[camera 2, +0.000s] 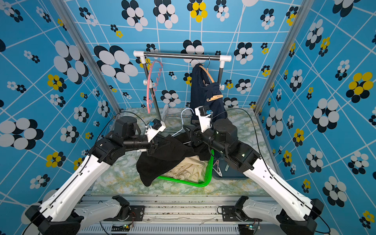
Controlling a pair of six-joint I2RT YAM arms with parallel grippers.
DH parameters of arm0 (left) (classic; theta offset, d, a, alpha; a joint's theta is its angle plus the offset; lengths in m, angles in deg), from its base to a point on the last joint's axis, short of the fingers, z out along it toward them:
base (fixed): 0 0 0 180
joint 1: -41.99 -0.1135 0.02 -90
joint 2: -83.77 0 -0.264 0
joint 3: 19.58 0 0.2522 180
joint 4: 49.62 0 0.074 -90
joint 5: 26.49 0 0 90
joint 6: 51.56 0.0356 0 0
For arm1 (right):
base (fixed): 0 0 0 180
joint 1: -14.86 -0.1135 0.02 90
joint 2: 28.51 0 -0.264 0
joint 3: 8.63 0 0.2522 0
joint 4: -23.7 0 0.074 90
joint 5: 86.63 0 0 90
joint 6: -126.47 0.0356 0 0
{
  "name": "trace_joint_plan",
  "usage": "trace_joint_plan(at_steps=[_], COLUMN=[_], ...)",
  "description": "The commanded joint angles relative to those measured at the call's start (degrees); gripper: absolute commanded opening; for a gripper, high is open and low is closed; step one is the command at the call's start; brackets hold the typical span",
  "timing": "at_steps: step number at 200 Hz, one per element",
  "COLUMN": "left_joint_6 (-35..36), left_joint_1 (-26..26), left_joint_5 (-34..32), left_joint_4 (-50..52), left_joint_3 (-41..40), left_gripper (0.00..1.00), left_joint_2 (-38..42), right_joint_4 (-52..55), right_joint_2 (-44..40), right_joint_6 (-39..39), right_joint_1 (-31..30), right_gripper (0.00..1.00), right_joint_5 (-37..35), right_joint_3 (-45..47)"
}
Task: Remove the clothespins securing shorts to the hanger
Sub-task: Remove the clothespin from the hanger.
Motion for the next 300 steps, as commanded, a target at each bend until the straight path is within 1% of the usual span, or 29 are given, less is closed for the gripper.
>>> trace_joint_plan(at_steps=[1,17,32,74,94,105,119,132,135,144,151,164,166,172,178,185,202,216,234,249,263,280,290,300], left_joint_6=[-0.51,-0.53,-0.42,-1.46,-2.22,-2.27,-2.69,-3.44,-3.68,-4.37,-5.06,-6.41,-6.60,-7.30,-8.08,-9.14,-11.33,-13.18,-15.18,-16.95,-19.35,-23.00,-24.61,-25.68], left_joint_1=[0.90,1.34,1.61,2.10,2.14,2.17,2.23,2.23,2.22,2.22,2.19,2.11,2.14,2.10,2.01,2.02,1.76,1.33,-0.60,-3.90,-8.49,-14.44,-16.85,-18.44], left_joint_5=[1.75,1.65,1.67,1.15,1.18,1.43,1.35,0.96,0.76,0.25,-0.57,-2.18,-2.50,-3.38,-4.32,-5.78,-9.08,-10.51,-10.27,-8.48,-4.69,3.36,7.08,9.07], left_joint_4=[-2.51,-2.17,-1.59,-2.67,-3.66,-3.91,-4.09,-4.29,-4.31,-4.48,-4.49,-4.47,-4.48,-4.34,-4.14,-4.05,-4.25,-5.20,-5.72,-5.86,-7.21,-10.68,-14.23,-17.84], left_joint_3=[1.22,1.54,2.03,2.44,2.32,2.38,2.40,2.28,2.19,1.93,1.59,0.94,0.87,0.57,0.28,-0.07,-1.02,-2.20,-4.16,-6.85,-10.74,-16.15,-19.27,-22.43], left_gripper=[0.00,0.00,0.00,0.00,0.00,0.00,0.00,0.00,0.00,0.08,0.17,0.41,0.47,0.59,0.69,0.78,0.92,1.00,0.99,0.99,0.99,0.99,0.99,0.99], left_joint_2=[-0.27,-0.72,-1.17,-1.56,-1.58,-1.63,-1.62,-1.53,-1.42,-1.11,-0.61,0.63,0.79,1.59,2.46,3.65,7.11,10.39,14.38,17.72,20.93,24.30,26.26,27.95], right_joint_4=[-0.25,0.12,0.07,0.29,-0.25,-0.46,-0.78,-0.97,-1.02,-1.37,-1.73,-2.98,-3.08,-3.64,-4.14,-4.61,-5.67,-6.34,-6.60,-6.88,-6.81,-6.31,-5.95,-5.71], right_joint_2=[1.25,2.22,3.02,4.36,4.51,4.66,4.93,4.90,4.83,4.52,4.18,3.25,3.12,2.72,2.36,2.04,1.28,0.89,0.79,0.70,0.57,0.45,0.44,0.36], right_joint_6=[-2.26,-2.63,-2.58,-2.18,-1.55,-1.33,-1.16,-1.07,-1.02,-1.21,-1.33,-1.45,-1.45,-1.57,-1.60,-1.69,-1.58,-1.34,-0.95,-0.59,-0.37,0.08,0.28,0.41], right_joint_1=[-0.31,-0.38,-0.38,-0.41,-0.38,-0.40,-0.39,-0.45,-0.39,-0.38,-0.38,-0.39,-0.39,-0.39,-0.39,-0.38,-0.39,-0.35,-0.34,-0.32,-0.36,-0.39,-0.39,-0.39], right_gripper=[0.54,0.54,0.51,0.33,0.28,0.22,0.09,0.00,0.00,0.00,0.00,0.00,0.00,0.00,0.00,0.00,0.00,0.00,0.00,0.00,0.00,0.00,0.00,0.00], right_joint_5=[0.56,0.60,0.73,-1.07,-1.55,-1.73,-1.81,-2.51,-2.83,-3.73,-4.41,-5.55,-5.76,-6.25,-6.70,-6.94,-7.38,-7.59,-7.58,-7.15,-6.66,-6.33,-6.18,-5.96], right_joint_3=[-2.65,-3.45,-3.75,-3.03,-1.70,-1.16,-0.80,-0.51,-0.50,0.02,0.57,1.86,2.08,2.69,3.24,3.86,5.15,5.76,6.15,6.26,6.16,5.89,5.83,5.65])
